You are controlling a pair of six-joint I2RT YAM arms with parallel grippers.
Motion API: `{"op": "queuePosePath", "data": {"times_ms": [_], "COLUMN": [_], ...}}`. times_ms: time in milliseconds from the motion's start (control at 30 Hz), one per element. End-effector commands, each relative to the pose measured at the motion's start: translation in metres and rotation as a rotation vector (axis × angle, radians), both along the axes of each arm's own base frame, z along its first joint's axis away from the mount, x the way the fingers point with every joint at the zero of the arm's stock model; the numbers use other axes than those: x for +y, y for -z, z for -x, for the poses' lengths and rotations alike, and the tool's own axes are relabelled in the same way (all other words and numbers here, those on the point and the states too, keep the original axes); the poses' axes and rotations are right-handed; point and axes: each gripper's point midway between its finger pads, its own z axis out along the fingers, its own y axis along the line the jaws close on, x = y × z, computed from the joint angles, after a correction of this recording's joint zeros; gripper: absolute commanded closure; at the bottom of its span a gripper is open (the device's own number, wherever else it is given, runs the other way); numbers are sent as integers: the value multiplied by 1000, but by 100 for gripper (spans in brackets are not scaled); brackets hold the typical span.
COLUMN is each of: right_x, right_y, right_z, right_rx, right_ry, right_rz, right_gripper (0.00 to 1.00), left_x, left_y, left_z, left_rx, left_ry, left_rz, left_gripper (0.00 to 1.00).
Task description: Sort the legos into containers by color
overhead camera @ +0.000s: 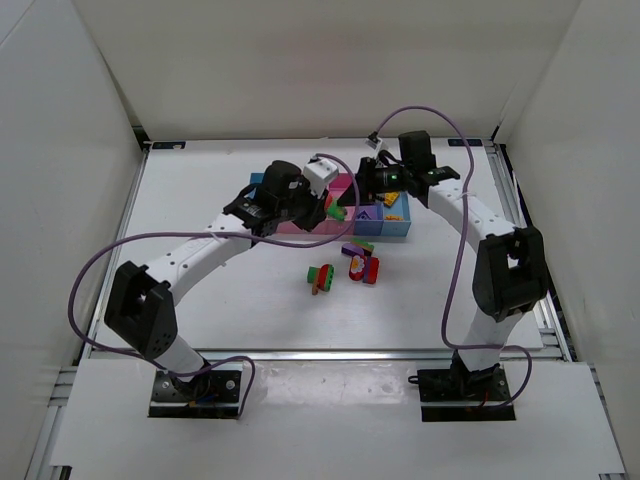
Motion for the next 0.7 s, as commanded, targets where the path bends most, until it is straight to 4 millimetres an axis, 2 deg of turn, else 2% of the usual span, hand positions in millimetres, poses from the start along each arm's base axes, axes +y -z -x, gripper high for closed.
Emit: {"op": "queuePosePath", "data": {"times_ms": [0, 100, 200, 400, 467, 500, 533, 600, 633, 667], "right_x": [12, 12, 11, 7, 4, 0, -5, -26, -45, -59], "right_y": [-23, -23, -25, -23, -22, -20, -15, -2, 13, 20], "right_z": [8, 9, 11, 19, 18, 16, 16, 3, -3, -7], "right_rx": [-54, -50, -54, -60, -84, -102, -98, -141, -131, -149], "right_ry": [-76, -73, -76, -81, -70, -44, -29, 33, 109, 134], "right_rz": [-65, -64, -67, -50, -28, -2, 25, 107, 191, 229], "right_gripper": [82, 93, 100, 98, 81, 51, 42, 34, 34, 33], "left_x": [-9, -10, -8, -2, 2, 4, 9, 14, 18, 20], "left_y": [-27, -27, -25, -28, -27, -29, -27, -28, -28, -27], "left_z": [-16, -19, -23, -29, -29, -30, -32, -35, -38, -37], "left_rx": [-64, -64, -58, -70, -76, -84, -79, -70, -62, -36], "left_ry": [-23, -30, -56, -103, -114, -124, -135, -155, -161, -173], "left_rz": [54, 56, 58, 60, 50, 53, 53, 59, 58, 76], "left_gripper": [90, 90, 90, 90, 90, 90, 90, 90, 90, 90]}}
